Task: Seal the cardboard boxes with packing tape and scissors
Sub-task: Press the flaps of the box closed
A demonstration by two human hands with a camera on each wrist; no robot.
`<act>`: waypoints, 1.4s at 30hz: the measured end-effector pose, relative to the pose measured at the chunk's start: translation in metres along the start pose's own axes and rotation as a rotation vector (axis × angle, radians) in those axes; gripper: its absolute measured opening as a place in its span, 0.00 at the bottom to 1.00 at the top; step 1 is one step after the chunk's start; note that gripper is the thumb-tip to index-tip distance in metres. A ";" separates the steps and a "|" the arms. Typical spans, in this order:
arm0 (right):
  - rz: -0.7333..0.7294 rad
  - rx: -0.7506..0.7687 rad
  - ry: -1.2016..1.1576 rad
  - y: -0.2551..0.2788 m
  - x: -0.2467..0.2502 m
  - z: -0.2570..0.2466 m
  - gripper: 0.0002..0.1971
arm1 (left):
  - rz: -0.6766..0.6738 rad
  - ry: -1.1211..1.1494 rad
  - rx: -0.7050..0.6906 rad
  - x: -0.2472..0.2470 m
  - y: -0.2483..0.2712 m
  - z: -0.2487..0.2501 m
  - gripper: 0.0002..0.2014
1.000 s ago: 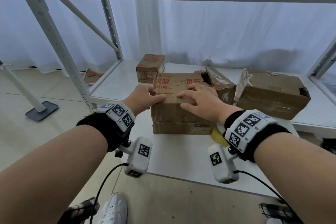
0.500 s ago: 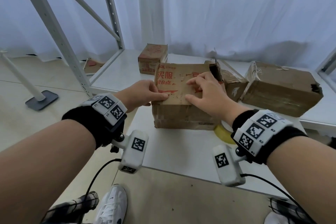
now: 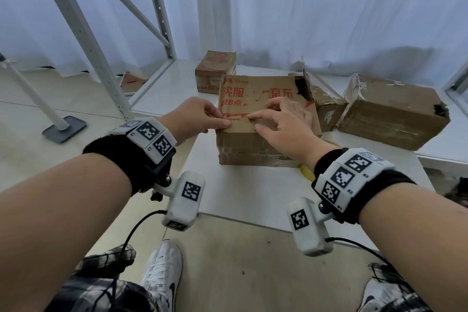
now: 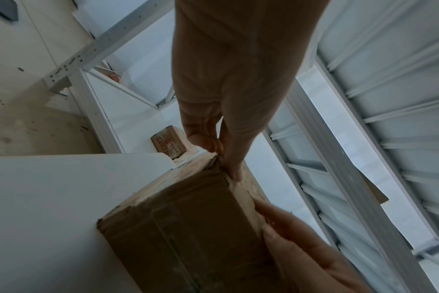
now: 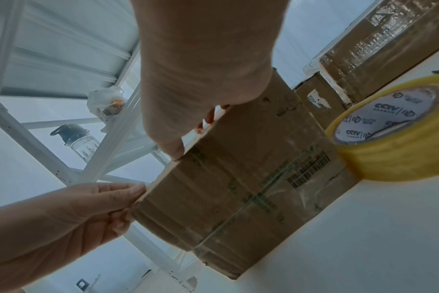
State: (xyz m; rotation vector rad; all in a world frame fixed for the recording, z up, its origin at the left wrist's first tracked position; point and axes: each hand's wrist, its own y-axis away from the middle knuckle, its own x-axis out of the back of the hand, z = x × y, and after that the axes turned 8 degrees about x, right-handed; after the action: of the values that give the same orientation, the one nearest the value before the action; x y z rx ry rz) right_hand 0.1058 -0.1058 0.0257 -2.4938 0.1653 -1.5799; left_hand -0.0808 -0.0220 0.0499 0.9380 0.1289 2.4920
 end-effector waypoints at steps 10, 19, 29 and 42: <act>0.023 0.002 -0.107 0.000 -0.006 -0.001 0.05 | -0.171 0.094 -0.079 0.005 0.011 -0.004 0.08; 0.099 -0.039 -0.160 -0.016 -0.004 -0.004 0.06 | 0.063 0.148 0.080 -0.013 0.001 -0.009 0.15; 0.056 -0.021 -0.161 -0.026 -0.004 0.001 0.02 | 0.044 0.302 0.304 -0.010 -0.007 0.003 0.18; -0.015 0.199 0.035 -0.007 -0.006 0.005 0.16 | 0.050 0.505 0.418 -0.019 -0.004 -0.004 0.14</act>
State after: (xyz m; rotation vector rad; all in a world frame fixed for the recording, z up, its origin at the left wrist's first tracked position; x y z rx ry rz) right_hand 0.1082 -0.0975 0.0200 -2.3221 -0.0064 -1.5635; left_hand -0.0694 -0.0267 0.0345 0.4328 0.8220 2.7508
